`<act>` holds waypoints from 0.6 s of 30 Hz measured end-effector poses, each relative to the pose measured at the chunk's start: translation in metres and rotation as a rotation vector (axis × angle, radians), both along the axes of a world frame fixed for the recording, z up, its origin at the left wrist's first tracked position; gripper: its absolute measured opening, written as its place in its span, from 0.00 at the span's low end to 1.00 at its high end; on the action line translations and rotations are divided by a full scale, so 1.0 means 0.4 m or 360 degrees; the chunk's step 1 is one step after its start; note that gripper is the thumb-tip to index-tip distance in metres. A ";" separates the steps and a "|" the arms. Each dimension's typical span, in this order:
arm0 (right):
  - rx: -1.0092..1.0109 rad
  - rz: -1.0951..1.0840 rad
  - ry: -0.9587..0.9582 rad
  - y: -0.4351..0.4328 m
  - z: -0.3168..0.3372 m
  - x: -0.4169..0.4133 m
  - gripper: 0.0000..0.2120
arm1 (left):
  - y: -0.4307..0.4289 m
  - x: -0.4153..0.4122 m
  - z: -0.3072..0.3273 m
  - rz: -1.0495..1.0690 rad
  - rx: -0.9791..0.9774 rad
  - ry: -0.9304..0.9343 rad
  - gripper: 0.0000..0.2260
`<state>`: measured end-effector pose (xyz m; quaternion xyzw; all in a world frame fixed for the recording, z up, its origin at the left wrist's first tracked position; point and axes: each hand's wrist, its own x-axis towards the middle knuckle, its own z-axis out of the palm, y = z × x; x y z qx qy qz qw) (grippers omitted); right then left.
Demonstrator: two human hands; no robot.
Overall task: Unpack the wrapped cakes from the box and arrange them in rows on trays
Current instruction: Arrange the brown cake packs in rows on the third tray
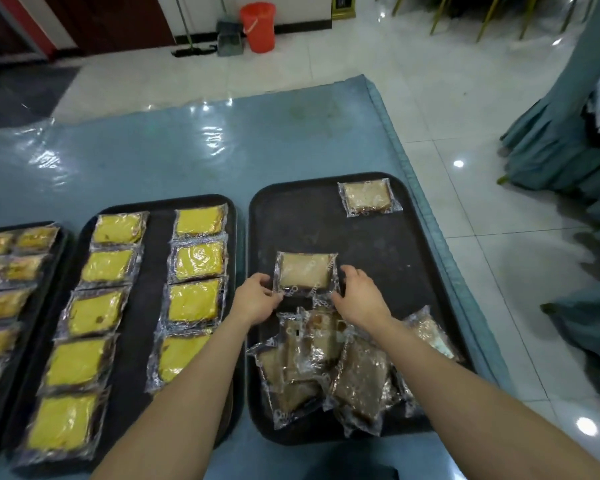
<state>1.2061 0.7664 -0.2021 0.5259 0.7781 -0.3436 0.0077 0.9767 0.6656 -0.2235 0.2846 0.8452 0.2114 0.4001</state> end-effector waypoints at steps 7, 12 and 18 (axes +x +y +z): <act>-0.0002 -0.0071 0.0043 0.006 -0.010 -0.046 0.31 | 0.019 0.015 0.008 -0.0134 -0.0004 0.0117 0.15; 0.0117 -0.0018 0.0034 0.052 -0.033 -0.063 0.35 | 0.053 0.026 0.009 -0.0304 -0.0055 0.0578 0.18; 0.0305 0.0076 -0.0009 0.135 -0.055 -0.105 0.33 | 0.123 0.011 -0.003 -0.0438 0.0116 0.0851 0.33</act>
